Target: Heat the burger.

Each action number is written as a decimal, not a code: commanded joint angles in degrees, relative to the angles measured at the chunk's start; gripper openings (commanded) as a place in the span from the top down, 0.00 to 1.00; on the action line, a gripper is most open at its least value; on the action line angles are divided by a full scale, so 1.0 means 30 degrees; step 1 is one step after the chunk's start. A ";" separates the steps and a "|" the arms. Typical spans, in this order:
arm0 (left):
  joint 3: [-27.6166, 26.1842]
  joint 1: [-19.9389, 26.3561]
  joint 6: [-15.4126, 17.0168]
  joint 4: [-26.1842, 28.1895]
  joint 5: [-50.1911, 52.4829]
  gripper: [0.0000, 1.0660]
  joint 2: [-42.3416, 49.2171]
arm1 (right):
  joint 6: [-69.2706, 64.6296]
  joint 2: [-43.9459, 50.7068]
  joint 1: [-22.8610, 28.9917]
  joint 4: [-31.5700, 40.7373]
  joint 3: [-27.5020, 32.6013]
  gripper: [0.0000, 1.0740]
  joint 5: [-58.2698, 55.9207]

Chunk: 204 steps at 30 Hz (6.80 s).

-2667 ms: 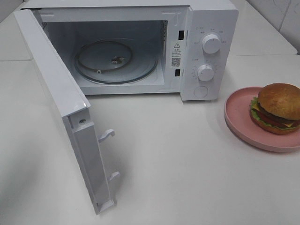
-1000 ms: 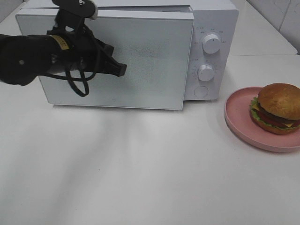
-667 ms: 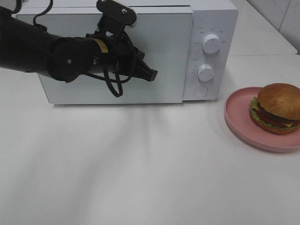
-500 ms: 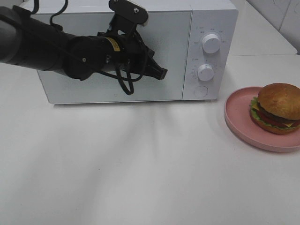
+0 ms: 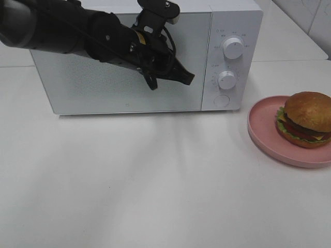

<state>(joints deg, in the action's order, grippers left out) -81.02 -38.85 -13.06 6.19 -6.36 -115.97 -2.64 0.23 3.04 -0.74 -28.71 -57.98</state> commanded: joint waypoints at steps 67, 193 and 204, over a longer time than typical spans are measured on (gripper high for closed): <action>1.6215 1.0905 0.2139 -0.2063 -1.8048 1.00 3.4473 | -0.0115 0.0516 0.0000 -0.0134 0.0038 0.34 0.0210; 1.7475 1.1975 0.0325 -0.0420 -1.7800 1.00 3.9152 | 0.1432 0.0516 -0.1012 -0.0134 0.0038 0.34 0.0229; 1.7475 1.1975 0.0325 -0.0420 -1.7800 1.00 3.9152 | 0.1432 0.0516 -0.1012 -0.0134 0.0038 0.34 0.0229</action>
<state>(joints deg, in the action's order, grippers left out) -28.82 -2.98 -12.15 4.70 -60.56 0.29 0.86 0.23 0.40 -0.80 -28.71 -57.93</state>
